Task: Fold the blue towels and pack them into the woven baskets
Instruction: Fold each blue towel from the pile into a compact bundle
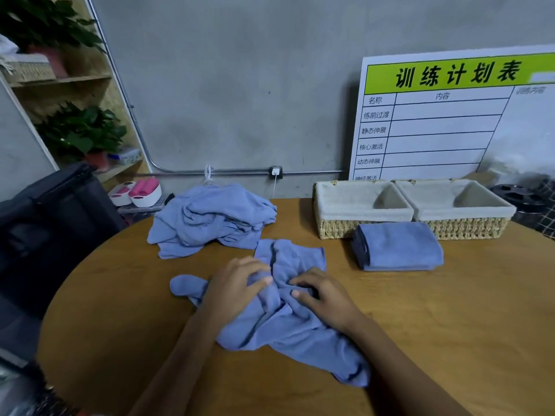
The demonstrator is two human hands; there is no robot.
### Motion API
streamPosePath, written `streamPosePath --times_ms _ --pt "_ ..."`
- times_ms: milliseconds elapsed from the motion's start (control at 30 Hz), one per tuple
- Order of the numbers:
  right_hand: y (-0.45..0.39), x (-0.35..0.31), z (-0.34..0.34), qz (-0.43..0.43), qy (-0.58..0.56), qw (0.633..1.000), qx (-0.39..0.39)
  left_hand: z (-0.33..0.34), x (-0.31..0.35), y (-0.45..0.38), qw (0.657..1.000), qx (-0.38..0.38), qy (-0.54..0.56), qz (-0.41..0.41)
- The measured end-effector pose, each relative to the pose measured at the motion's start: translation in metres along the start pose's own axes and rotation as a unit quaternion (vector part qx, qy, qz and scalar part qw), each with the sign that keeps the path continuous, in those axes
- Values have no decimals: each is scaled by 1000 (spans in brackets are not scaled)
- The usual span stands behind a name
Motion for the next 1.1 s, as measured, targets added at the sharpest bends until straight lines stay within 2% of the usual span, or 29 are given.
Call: streamPosePath --times_ms 67,100,167,233,333,400,433,500,567,633,667,767,867,1000,1100 --pt "9 -9 -4 -12 76 997 -1 23 -32 14 999 -34 -36 -13" --pt "14 -12 -7 -14 109 994 4 29 -41 23 998 -25 -54 -12" --pt "25 -16 -11 0 159 987 3 30 -50 40 997 13 -73 -11" --pt "35 -10 -17 51 198 979 -6 16 -53 47 994 32 -95 -43" --pt "50 3 -34 141 252 957 -11 -12 -70 56 975 76 -151 -144" --pt "54 4 -46 164 292 942 -6 -23 -62 60 969 125 -152 -146" --pt "54 -2 -52 150 299 942 17 -21 -49 58 978 125 -127 -112" --pt "53 -17 -58 84 252 961 77 -3 -16 51 996 49 -9 -69" --pt "52 -21 -46 44 183 981 36 25 3 50 998 -44 17 -49" --pt "52 -19 -25 27 196 979 -50 35 11 52 998 -53 10 -16" --pt "53 -17 -20 27 209 975 -67 35 12 52 998 -47 41 -10" --pt "47 -18 -28 36 198 978 -51 26 20 45 991 -25 129 -5" --pt "34 -29 -28 12 137 990 -41 20 25 36 983 -14 181 -23" --pt "20 -31 -6 -30 68 994 -74 32 24 32 979 -106 159 -65" --pt "21 -32 12 -40 68 989 -121 33 25 35 983 -118 134 -53"
Point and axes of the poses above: each hand's wrist, its own y-axis away from the middle knuckle, its own z-axis out of the palm, x = y × z, the point moved 9 cm from there along -y, towards the middle knuckle, and after that the axes turned 1 degree about -x, right-handed, at the moved point
